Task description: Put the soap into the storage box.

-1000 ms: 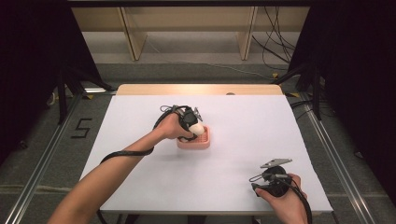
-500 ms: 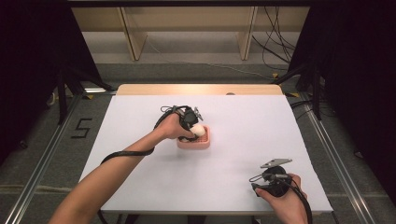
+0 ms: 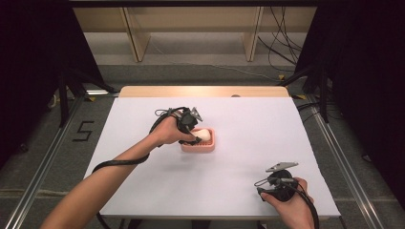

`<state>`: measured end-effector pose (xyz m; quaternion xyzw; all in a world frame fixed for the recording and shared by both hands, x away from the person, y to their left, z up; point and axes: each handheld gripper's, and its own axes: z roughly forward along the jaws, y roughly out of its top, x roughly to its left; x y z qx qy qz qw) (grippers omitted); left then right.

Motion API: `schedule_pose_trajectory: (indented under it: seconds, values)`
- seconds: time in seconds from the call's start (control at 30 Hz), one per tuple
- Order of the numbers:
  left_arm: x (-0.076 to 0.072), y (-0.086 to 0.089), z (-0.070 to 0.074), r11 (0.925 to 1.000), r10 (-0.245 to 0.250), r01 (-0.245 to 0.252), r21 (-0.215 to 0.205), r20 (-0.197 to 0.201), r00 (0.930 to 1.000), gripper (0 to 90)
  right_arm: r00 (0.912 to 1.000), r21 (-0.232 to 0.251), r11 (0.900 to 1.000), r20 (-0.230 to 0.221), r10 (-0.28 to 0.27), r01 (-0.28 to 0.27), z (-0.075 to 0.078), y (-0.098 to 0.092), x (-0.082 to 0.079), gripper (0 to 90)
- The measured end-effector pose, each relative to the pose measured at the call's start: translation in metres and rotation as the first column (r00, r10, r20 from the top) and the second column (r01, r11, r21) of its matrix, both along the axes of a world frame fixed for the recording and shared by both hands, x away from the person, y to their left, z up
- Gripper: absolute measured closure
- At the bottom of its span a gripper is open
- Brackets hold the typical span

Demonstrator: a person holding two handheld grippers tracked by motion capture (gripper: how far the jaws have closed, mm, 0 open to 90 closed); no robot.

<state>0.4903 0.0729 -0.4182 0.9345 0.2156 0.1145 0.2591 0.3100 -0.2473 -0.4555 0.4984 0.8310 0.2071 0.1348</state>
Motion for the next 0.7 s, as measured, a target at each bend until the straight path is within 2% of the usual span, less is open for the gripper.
schedule_pose_trajectory:
  seconds: [0.17, 0.23, 0.3, 0.33, 0.37, 0.5, 0.57, 0.6, 0.63, 0.67, 0.7]
  values:
    - [-0.017, 0.023, 0.004, 0.9985, 0.016, -0.017, -0.053, -0.014, 0.9998, 36.9, 1.0000, -0.003, 1.000, 0.002, 0.001, -0.001, 0.000, 0.001, 0.000, 36.2]
    - [-0.025, 0.034, 0.006, 0.9982, 0.021, -0.021, -0.057, -0.006, 0.9998, 36.6, 1.0000, 0.001, 1.000, 0.000, 0.004, -0.004, 0.000, 0.001, 0.000, 36.2]
    - [-0.033, 0.043, 0.006, 0.9958, 0.042, -0.041, -0.082, 0.010, 0.9991, 36.5, 1.0000, 0.005, 1.000, -0.001, 0.000, 0.000, -0.001, 0.002, 0.000, 36.2]
    - [-0.039, 0.050, 0.006, 0.9932, 0.058, -0.057, -0.102, 0.014, 0.9982, 36.5, 1.0000, -0.007, 1.000, 0.007, 0.001, -0.001, -0.001, 0.002, 0.000, 36.2]
    - [-0.044, 0.056, 0.006, 0.9897, 0.078, -0.075, -0.122, 0.016, 0.9968, 36.5, 1.0000, 0.002, 1.000, -0.001, 0.006, -0.006, -0.001, 0.003, 0.000, 36.2]
    - [-0.063, 0.079, 0.001, 0.9767, 0.135, -0.129, -0.171, 0.023, 0.9906, 37.6, 1.0000, -0.005, 1.000, -0.003, 0.004, -0.004, -0.001, 0.004, 0.000, 36.2]
    - [-0.070, 0.090, -0.003, 0.9710, 0.157, -0.152, -0.185, 0.017, 0.9874, 37.6, 1.0000, -0.001, 1.000, -0.005, 0.001, -0.001, -0.001, 0.005, 0.000, 36.1]
    - [-0.076, 0.097, -0.007, 0.9674, 0.179, -0.172, -0.186, 0.020, 0.9837, 37.6, 1.0000, -0.005, 1.000, -0.003, 0.005, -0.005, -0.001, 0.005, 0.000, 36.1]
    - [-0.083, 0.107, -0.013, 0.9597, 0.207, -0.197, -0.201, 0.030, 0.9779, 38.0, 0.9999, -0.007, 1.000, -0.004, 0.016, -0.016, -0.001, 0.005, 0.000, 36.1]
    - [-0.083, 0.107, -0.013, 0.9597, 0.207, -0.197, -0.201, 0.030, 0.9779, 38.0, 0.9999, -0.007, 1.000, -0.004, 0.016, -0.016, -0.001, 0.005, 0.000, 36.1]
    - [-0.088, 0.114, -0.016, 0.9569, 0.218, -0.208, -0.203, 0.029, 0.9755, 38.0, 0.9998, -0.002, 1.000, -0.005, 0.018, -0.018, -0.001, 0.005, 0.001, 36.1]
